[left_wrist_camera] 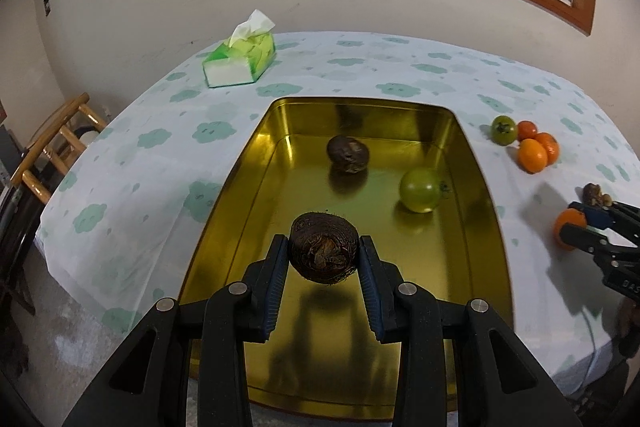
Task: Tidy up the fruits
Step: 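Lower the dark brown fruit into the tray and open the left gripper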
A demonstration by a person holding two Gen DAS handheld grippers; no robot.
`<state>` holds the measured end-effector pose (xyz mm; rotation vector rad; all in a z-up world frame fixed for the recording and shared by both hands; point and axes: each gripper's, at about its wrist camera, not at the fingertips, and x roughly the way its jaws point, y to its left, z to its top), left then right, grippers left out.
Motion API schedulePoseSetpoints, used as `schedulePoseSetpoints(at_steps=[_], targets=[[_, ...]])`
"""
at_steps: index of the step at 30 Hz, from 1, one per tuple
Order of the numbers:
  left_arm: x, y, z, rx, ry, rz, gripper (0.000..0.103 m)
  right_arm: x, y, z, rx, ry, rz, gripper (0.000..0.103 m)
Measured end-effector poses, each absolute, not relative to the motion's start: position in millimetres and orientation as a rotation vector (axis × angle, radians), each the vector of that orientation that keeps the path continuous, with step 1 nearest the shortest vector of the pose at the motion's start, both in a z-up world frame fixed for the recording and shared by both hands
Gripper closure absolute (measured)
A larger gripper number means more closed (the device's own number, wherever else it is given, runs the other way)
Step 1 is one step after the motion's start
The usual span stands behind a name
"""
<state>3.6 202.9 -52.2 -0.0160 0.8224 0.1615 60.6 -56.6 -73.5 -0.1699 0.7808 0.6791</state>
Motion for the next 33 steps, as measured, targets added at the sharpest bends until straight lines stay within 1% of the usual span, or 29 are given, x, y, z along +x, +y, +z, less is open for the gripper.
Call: schedulePoseSetpoints(at_steps=[12,17,23,24,27,28,30,33], targets=[[22,229,-66,-0.080,0.873,0.180,0.067,61,-57,-73,-0.170,0.781,0.679,0.068],[30,233,-63,-0.091,0.878,0.170,0.067,61,-57,-73,-0.170,0.781,0.679,0.068],[49,231,-56,-0.042,0.885,0.167,0.066,61,-57,-73,-0.169,0.781,0.680,0.068],[53,231,-55,-0.034,0.886,0.169,0.063,61,-57,-73,-0.170,0.781,0.680,0.068],[55,231,-51,-0.023,0.864,0.195,0.045,61,-57,-73,-0.169,0.781,0.680,0.068],[54,232,-49,-0.030,0.851,0.197,0.041,61,-57,-73,-0.168,0.781,0.680,0.068],[50,234,-46,-0.052,0.832,0.202,0.038,62,-57,-73,-0.169,0.781,0.680,0.068],[39,236,-42,-0.104,0.812,0.196,0.038,61,-57,-73,-0.166,0.782,0.680,0.068]])
